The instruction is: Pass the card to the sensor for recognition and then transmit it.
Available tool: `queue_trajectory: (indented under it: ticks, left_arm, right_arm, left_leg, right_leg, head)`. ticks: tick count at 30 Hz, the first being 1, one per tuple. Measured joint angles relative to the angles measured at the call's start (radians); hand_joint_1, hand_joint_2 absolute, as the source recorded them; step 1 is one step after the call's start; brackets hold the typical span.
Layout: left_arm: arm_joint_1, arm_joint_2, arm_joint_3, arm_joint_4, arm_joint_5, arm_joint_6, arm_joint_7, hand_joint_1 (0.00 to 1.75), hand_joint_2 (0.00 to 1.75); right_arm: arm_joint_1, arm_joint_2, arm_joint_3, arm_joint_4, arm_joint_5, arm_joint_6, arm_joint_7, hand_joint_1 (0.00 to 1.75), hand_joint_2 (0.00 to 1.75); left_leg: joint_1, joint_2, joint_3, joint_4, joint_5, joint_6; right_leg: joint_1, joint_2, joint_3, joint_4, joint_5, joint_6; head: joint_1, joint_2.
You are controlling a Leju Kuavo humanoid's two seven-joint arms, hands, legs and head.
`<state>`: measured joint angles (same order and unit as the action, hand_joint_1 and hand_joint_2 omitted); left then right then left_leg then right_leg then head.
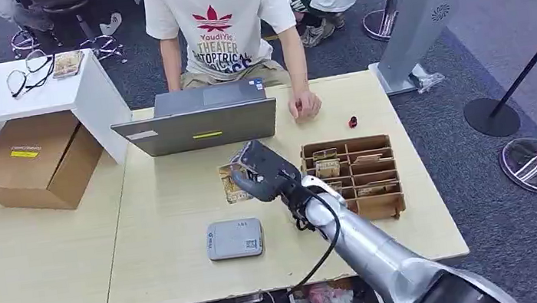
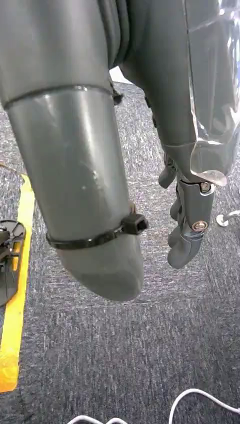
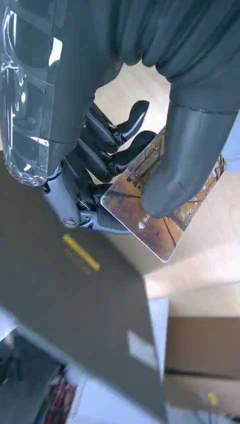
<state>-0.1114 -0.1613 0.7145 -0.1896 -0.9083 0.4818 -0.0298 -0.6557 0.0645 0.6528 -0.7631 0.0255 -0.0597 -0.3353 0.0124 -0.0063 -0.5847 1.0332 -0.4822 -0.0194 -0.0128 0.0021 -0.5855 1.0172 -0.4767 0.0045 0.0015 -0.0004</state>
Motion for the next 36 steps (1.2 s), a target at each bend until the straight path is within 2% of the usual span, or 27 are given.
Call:
queue_trajectory:
  ticks: [8,19,27,32,36]
  left_arm:
    - [0.000,0.001,0.000,0.000,0.008,0.002,-0.001,0.00,0.00]
    - [0.000,0.001,-0.008,0.000,0.008,0.003,0.009,0.00,0.00]
    - [0.000,0.001,-0.013,0.000,0.005,0.004,0.010,0.00,0.00]
    - [-0.002,0.001,-0.026,0.000,-0.018,-0.004,0.030,0.00,0.00]
    - [-0.004,0.001,-0.038,0.000,-0.025,-0.006,0.039,0.00,0.00]
  right_arm:
    - [0.041,-0.036,-0.086,-0.216,0.069,-0.121,-0.008,1.75,1.75]
    - [0.055,-0.052,-0.194,-0.423,0.120,-0.203,-0.012,1.75,1.75]
    - [0.035,-0.053,-0.234,-0.431,0.239,-0.276,0.021,1.75,1.75]
    - [-0.002,-0.053,-0.265,-0.380,0.284,-0.321,0.031,1.75,1.75]
    - [-0.036,-0.054,-0.284,-0.334,0.301,-0.329,0.032,1.75,1.75]
  left_leg:
    - [0.000,0.000,0.000,0.000,0.000,0.000]
    - [0.000,0.000,0.000,0.000,0.000,0.000]
    - [0.000,0.000,0.000,0.000,0.000,0.000]
    - [0.000,0.000,0.000,0.000,0.000,0.000]
    - [0.000,0.000,0.000,0.000,0.000,0.000]
  right_leg:
    - [0.000,0.000,0.000,0.000,0.000,0.000]
    - [0.000,0.000,0.000,0.000,0.000,0.000]
    - [0.000,0.000,0.000,0.000,0.000,0.000]
    - [0.000,0.000,0.000,0.000,0.000,0.000]
    - [0.000,0.000,0.000,0.000,0.000,0.000]
  head:
    - [0.000,0.000]
    - [0.000,0.000]
    - [0.000,0.000]
    - [0.000,0.000]
    - [0.000,0.000]
